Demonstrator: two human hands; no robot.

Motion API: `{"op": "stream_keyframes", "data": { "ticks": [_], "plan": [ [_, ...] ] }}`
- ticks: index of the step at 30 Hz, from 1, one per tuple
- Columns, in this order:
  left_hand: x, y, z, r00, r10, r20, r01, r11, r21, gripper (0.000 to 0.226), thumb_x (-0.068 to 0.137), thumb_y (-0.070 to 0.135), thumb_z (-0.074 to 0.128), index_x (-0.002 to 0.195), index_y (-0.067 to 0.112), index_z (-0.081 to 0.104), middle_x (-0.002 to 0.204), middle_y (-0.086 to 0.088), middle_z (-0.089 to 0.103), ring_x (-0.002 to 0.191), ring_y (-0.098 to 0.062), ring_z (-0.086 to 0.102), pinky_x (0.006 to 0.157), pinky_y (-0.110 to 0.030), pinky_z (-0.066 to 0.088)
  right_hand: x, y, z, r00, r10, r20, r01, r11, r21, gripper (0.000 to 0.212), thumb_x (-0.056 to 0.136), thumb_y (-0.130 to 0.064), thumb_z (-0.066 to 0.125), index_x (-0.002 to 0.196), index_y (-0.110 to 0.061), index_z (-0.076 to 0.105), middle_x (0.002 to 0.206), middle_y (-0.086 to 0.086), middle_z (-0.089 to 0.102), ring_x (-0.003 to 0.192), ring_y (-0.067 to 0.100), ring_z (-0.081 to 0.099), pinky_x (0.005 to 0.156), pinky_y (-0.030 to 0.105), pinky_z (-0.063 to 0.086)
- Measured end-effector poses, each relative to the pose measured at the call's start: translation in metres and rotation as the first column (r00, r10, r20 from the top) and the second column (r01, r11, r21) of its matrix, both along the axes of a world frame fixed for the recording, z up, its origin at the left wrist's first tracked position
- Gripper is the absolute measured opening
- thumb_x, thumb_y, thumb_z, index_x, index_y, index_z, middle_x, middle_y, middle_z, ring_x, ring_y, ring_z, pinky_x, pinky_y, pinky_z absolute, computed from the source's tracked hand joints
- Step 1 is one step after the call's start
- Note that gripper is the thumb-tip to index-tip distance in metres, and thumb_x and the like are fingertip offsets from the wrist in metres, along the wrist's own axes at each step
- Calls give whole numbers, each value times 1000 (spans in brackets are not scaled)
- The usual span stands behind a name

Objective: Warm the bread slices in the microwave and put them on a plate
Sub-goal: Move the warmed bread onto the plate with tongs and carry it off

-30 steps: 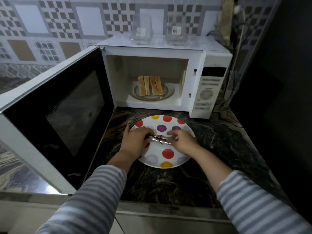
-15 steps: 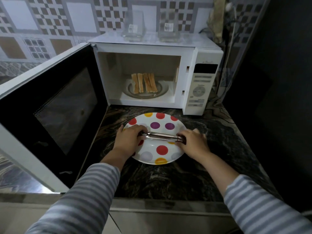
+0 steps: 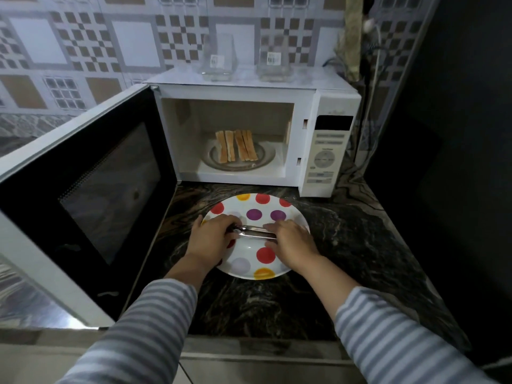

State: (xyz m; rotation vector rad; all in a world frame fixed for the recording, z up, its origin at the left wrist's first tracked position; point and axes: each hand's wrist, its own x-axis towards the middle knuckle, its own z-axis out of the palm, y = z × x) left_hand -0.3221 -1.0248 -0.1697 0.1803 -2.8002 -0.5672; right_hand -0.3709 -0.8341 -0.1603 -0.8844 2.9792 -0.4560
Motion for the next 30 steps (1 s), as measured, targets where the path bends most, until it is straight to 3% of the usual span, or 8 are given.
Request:
{"op": "stream_keyframes", "data": {
  "ticks": [4,6,8,11,18,21,26,30],
  "plan": [
    [5,-5,-8,999,-13,-48,11,999,-43,43,86,30,64,127,34,52,136,13,49,133,-9,38,116,-47,16,-3,-3,-6,999,-24,24,25,999,-40,39,91,-31,60,130,-31,57,125,0,59,118,21,50,96,35,44],
    [11,-16,-14,998,44,-49,-43,999,23,57,86,37,64,138,32,41,147,11,37,142,-11,25,116,-49,17,-4,-3,-5,998,-43,47,45,997,-55,38,90,-32,61,128,-32,58,123,-2,61,115,21,53,93,34,47],
    [20,-31,-21,993,115,-6,-113,986,124,68,86,55,54,144,27,34,152,7,32,144,-13,20,117,-48,17,-8,-3,0,995,-73,68,79,992,-101,35,90,-30,60,125,-30,59,121,-2,61,113,21,56,88,33,47],
    [35,-48,-29,992,126,-10,-120,967,224,84,78,77,31,141,23,38,148,-3,42,139,-21,33,115,-44,24,-19,-7,18,991,-132,31,135,980,-148,31,90,-31,61,120,-23,59,119,0,58,109,23,57,81,31,45],
    [37,-51,-35,989,127,76,-133,989,67,109,64,91,-2,149,30,28,155,8,30,145,-12,19,119,-38,9,-62,-52,73,957,-266,117,284,943,-172,37,85,-47,64,94,-13,55,89,3,57,79,23,55,62,29,39],
    [34,-54,-38,991,121,64,-126,990,68,107,63,91,-4,150,35,22,157,12,24,146,-10,14,118,-34,5,-82,-80,84,937,-285,204,318,935,-156,37,87,-48,62,88,-12,55,88,7,59,80,26,59,59,29,39],
    [31,-55,-38,988,107,115,-110,994,23,95,66,89,2,150,44,10,158,18,12,147,-5,2,120,-38,0,-112,-118,74,902,-342,262,386,912,-139,49,85,-50,64,113,-9,60,107,10,65,98,32,63,70,32,46],
    [31,-55,-38,985,111,131,-117,992,38,88,71,85,9,149,45,9,158,19,10,146,-4,-1,120,-40,-1,-135,-143,68,888,-360,287,412,899,-148,37,87,-43,62,107,-13,62,106,10,65,96,32,62,77,34,48]
  ]
}}
